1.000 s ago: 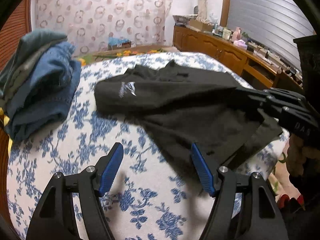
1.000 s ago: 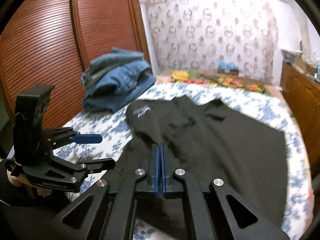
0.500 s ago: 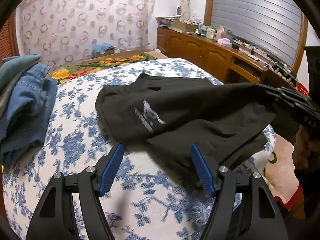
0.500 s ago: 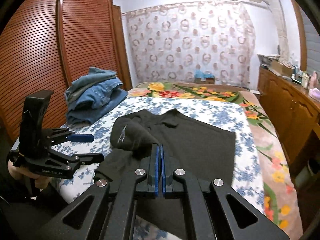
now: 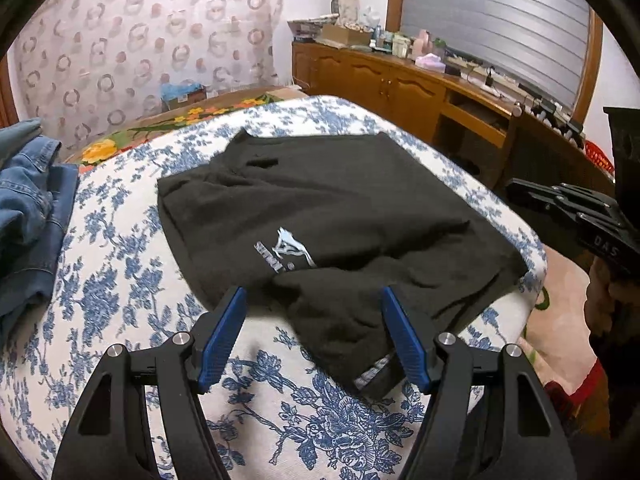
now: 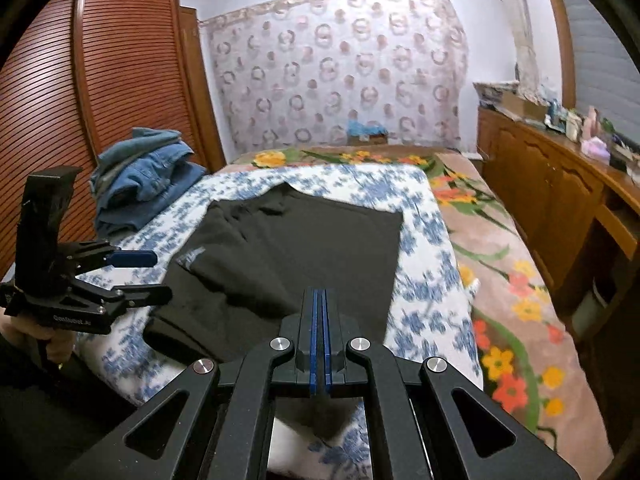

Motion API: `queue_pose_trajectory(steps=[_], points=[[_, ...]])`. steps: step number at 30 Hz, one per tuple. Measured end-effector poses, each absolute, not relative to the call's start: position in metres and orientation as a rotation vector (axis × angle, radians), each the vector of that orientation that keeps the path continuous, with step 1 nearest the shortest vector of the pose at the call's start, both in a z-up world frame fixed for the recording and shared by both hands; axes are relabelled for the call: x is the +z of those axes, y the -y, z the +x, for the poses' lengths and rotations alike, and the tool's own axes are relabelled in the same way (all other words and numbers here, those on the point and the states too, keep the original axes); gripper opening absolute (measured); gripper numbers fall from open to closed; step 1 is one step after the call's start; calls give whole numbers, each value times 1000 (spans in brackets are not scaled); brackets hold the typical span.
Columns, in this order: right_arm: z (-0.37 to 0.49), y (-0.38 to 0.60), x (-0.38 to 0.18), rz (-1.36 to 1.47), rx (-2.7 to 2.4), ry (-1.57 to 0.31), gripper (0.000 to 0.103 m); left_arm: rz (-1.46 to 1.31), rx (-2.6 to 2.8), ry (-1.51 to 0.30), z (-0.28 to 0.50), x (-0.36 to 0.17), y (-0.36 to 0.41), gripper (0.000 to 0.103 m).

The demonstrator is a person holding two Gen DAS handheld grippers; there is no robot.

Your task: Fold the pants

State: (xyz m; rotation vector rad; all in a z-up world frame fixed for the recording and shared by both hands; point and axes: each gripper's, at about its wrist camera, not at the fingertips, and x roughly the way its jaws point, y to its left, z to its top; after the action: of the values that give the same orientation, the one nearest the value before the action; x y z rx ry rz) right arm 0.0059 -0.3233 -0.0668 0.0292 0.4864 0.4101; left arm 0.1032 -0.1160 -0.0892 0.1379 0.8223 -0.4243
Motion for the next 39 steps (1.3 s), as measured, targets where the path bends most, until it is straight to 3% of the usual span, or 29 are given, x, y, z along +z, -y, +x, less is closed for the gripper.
queue_pose_trajectory(steps=[6, 8, 11, 18, 21, 23, 25, 39], points=[[7, 321, -69, 58, 416, -518, 2, 161, -415, -884, 107, -107, 117, 71], [9, 320, -70, 61, 418, -525, 13, 158, -414, -892, 107, -110, 117, 71], [17, 314, -76, 52, 434, -557, 21, 150, -417, -893, 107, -111, 117, 71], [31, 306, -86, 45, 437, -604, 25, 139, -420, -889, 106, -110, 114, 71], [31, 303, -82, 40, 484, -584, 25, 139, -421, -885, 106, -110, 115, 71], [34, 301, -85, 27, 496, -583, 9, 140, -421, -883, 106, -109, 115, 71], [35, 299, -85, 21, 517, -589, 3, 137, -422, -879, 105, -109, 115, 71], [-12, 342, -43, 9, 433, -433, 1, 107, -443, -793, 96, -85, 113, 71]])
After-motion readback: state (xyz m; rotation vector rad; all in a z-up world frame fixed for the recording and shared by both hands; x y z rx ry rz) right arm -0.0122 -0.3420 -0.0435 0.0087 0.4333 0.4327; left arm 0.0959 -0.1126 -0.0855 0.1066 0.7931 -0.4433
